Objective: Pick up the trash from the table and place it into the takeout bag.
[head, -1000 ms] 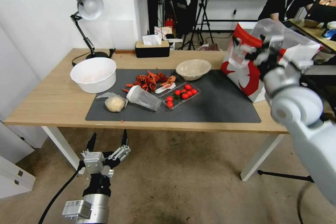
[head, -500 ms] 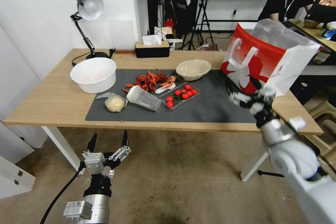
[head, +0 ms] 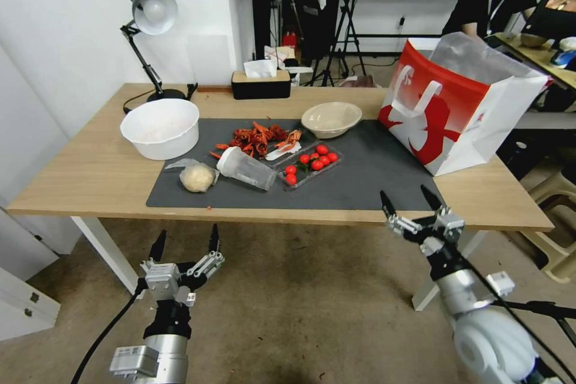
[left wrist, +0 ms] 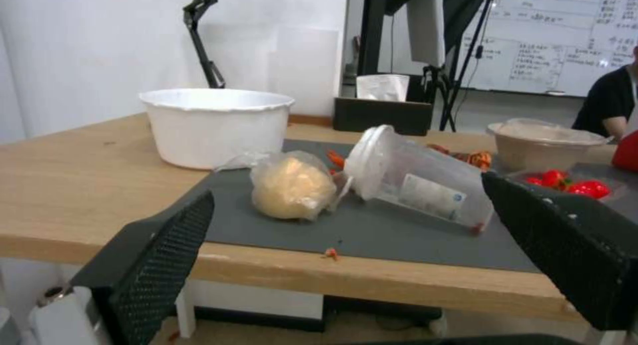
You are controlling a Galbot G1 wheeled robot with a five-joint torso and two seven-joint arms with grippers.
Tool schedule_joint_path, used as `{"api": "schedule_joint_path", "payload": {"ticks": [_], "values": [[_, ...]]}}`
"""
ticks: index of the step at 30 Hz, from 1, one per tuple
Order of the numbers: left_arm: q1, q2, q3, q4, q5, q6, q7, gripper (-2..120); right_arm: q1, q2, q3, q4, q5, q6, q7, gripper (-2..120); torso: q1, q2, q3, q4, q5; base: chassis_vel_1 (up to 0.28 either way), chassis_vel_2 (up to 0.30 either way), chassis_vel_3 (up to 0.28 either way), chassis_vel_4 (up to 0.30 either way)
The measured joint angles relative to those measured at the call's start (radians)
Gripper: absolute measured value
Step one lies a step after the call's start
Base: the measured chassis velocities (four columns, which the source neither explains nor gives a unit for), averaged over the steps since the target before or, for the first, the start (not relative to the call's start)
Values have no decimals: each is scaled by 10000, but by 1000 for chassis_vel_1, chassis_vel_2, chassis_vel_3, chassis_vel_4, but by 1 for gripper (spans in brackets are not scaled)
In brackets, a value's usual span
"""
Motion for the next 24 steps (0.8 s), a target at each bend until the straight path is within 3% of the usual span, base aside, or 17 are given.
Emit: {"api": "schedule_joint_path", "payload": {"ticks": [10, 24], "values": [[-99, 0, -246, 33, -120, 20, 58, 100, -1098, 426, -452, -22, -712, 977, 245, 100, 0, -1, 0, 0, 0, 0, 0, 0, 0], [-116, 0, -366, 83, -214, 26, 79, 100, -1205, 756, -864, 196, -882, 772, 712, 100, 0, -1, 0, 0, 0, 0, 0, 0, 0]]}}
